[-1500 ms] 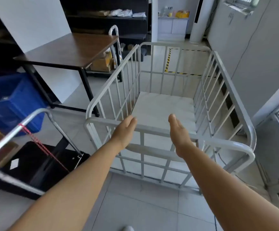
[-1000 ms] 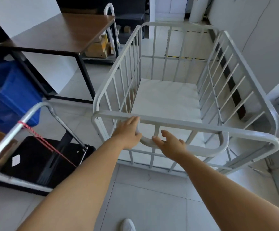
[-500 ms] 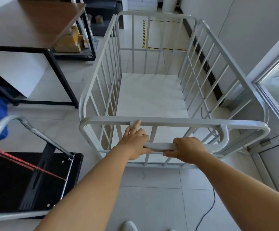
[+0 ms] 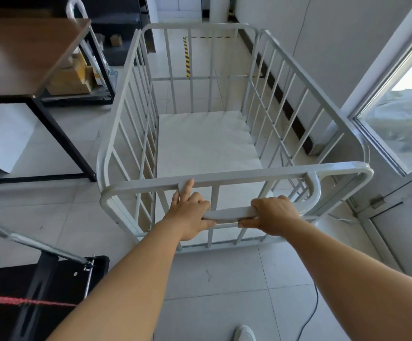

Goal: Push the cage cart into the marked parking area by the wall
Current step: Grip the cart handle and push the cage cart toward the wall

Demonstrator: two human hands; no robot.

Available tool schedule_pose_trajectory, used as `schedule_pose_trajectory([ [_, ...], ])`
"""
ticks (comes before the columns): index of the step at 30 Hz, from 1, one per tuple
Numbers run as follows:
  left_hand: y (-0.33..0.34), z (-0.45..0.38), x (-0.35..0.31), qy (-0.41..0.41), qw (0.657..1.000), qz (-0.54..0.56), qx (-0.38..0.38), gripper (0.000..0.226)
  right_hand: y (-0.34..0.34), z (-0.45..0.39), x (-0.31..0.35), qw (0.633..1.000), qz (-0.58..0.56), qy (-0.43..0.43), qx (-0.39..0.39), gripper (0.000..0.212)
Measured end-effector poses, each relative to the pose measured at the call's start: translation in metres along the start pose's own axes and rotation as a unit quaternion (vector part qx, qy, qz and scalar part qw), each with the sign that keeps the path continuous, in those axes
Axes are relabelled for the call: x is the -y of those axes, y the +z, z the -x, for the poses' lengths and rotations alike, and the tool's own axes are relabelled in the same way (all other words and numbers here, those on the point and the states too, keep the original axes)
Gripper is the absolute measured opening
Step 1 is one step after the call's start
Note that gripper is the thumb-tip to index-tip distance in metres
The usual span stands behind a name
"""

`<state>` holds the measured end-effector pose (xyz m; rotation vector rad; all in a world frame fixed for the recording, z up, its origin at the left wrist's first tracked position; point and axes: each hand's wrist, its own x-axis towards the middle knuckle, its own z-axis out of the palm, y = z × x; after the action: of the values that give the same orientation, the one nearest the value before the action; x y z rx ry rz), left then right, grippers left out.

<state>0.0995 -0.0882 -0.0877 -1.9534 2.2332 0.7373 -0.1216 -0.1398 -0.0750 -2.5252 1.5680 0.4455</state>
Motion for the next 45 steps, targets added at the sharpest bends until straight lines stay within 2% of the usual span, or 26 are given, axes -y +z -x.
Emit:
schedule_pose_trajectory([
  [6,-0.017,-0.04,-0.003,0.012,0.998,-0.067,-0.01,0.036,-0.011,-0.046,-0.016,1.0,0.0,-0.001,0.0,0.059],
  [8,-0.021,-0.055,-0.007,0.02,0.996,-0.086,-0.034,0.031,-0.015,-0.063,-0.022,1.0,0.005,-0.005,-0.004,0.06],
  [11,-0.027,-0.08,-0.012,0.009,0.995,-0.055,-0.081,0.027,-0.021,-0.088,-0.03,1.0,0.008,-0.012,-0.014,0.061],
  [13,-0.032,-0.099,-0.014,-0.016,0.994,-0.038,-0.102,0.035,-0.026,-0.105,-0.036,0.999,0.012,-0.023,-0.019,0.061],
  [16,-0.04,-0.13,-0.009,-0.03,0.994,-0.052,-0.091,0.047,-0.039,-0.128,-0.051,0.999,0.011,-0.041,-0.002,0.06],
  [23,-0.065,-0.182,0.002,-0.02,0.991,-0.091,-0.097,0.056,-0.053,-0.174,-0.101,1.0,0.014,-0.014,0.005,0.063],
  [31,-0.097,-0.221,0.04,-0.004,0.992,-0.106,-0.068,0.053,-0.07,-0.228,-0.088,1.0,0.012,-0.002,0.006,0.062],
  [45,-0.163,-0.254,0.153,0.026,0.993,-0.111,-0.033,0.056,-0.097,-0.321,-0.012,1.0,0.01,0.024,-0.01,0.065],
])
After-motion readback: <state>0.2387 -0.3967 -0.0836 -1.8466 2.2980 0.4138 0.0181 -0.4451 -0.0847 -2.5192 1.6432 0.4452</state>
